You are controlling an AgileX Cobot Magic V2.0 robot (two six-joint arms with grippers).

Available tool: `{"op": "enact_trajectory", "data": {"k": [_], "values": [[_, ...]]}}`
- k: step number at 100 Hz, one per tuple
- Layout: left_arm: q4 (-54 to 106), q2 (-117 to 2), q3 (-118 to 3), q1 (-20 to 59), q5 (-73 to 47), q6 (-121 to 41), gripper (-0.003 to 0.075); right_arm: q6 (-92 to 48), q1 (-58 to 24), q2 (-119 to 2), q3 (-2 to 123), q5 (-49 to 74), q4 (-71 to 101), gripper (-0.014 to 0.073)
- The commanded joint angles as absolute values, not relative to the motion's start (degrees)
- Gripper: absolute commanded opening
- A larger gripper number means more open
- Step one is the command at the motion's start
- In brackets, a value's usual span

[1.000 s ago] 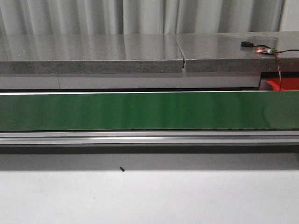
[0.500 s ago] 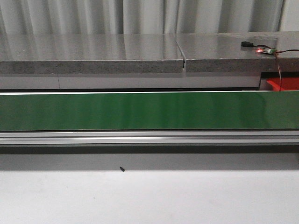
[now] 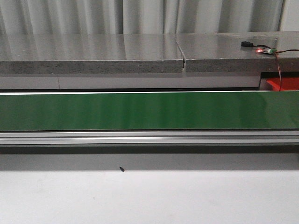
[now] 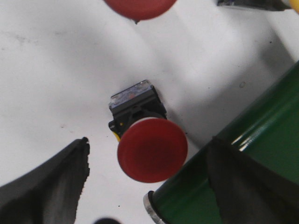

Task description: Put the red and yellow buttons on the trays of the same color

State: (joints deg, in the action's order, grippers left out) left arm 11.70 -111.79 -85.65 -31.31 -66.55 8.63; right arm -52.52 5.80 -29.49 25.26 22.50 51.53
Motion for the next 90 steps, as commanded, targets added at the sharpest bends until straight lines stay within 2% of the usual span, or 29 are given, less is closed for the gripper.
{"op": "enact_trajectory", "data": {"k": [1, 12, 19, 38, 45, 90], "values": [[12.80, -109.75, -87.39, -31.33, -66.92, 9.15, 0.0513, -52.64, 5.83, -29.43, 26.77, 20.59, 53.19, -0.0066], [12.91, -110.36, -87.39, -31.33, -66.80, 9.15, 0.0503, -52.64, 5.83, -29.43, 26.77, 20.59, 53.19, -0.0066], [12.91, -110.73, -87.39, -31.33, -66.80, 9.15, 0.0457, -52.64, 5.83, -29.43, 26.77, 20.59, 53.19, -0.0066], [12.91, -110.96, -87.39, -31.33, -67.00, 9.15, 0.0229, -52.64, 5.83, -29.43, 26.77, 20.59, 53.19, -0.0066], [12.91, -110.96, -87.39, -31.33, -67.00, 9.15, 0.0176, -52.64, 5.83, -29.43, 26.77, 20.59, 53.19, -0.0066], [13.00, -104.77, -87.39, -31.33, -66.70, 3.52, 0.0162, -52.64, 5.83, -29.43, 26.77, 20.59, 53.19, -0.0066]]}}
